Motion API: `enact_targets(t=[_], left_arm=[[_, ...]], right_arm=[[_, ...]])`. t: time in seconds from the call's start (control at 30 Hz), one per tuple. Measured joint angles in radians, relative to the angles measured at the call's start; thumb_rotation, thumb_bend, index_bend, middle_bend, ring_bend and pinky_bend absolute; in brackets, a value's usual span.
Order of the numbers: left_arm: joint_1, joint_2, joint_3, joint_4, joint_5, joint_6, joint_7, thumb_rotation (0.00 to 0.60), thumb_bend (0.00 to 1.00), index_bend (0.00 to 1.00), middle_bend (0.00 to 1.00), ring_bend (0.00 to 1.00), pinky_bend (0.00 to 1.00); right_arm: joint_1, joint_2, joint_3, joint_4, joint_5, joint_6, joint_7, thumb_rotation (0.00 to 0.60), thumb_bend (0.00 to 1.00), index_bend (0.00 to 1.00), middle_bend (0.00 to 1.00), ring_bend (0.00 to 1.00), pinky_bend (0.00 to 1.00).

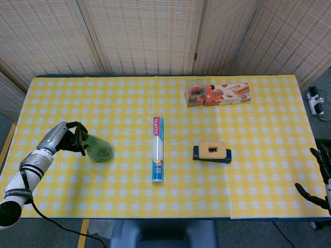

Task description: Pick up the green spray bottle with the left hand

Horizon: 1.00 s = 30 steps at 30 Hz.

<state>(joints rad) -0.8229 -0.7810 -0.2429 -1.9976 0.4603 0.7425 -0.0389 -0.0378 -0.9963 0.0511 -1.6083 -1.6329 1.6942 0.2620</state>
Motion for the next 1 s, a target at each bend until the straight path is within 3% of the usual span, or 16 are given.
enact_targets(t=[0.4,0.7,0.8,1.0], left_arm=[[0.014,0.017,-0.001,-0.005,0.030,-0.005,-0.024,0.600,0.25,0.27,1.00,1.00,1.00],[0.070,-0.003,0.012,-0.006,0.139,0.086,-0.019,0.600,0.23,0.24,1.00,1.00,1.00],[0.105,-0.024,0.023,0.001,0.224,0.159,-0.009,0.600,0.22,0.22,1.00,1.00,1.00],[0.213,-0.118,0.072,0.070,0.481,0.452,0.052,0.600,0.20,0.19,1.00,0.99,1.00]], right_arm=[[0.000,-0.001,-0.003,0.000,-0.006,0.001,-0.001,0.600,0.26,0.00,0.00,0.00,0.00],[0.000,-0.007,-0.003,0.002,-0.024,0.018,-0.005,0.600,0.26,0.00,0.00,0.00,0.00],[0.001,-0.008,-0.004,0.001,-0.028,0.018,-0.009,0.600,0.26,0.00,0.00,0.00,0.00],[0.005,-0.010,-0.008,-0.003,-0.030,0.008,-0.019,0.600,0.26,0.00,0.00,0.00,0.00]])
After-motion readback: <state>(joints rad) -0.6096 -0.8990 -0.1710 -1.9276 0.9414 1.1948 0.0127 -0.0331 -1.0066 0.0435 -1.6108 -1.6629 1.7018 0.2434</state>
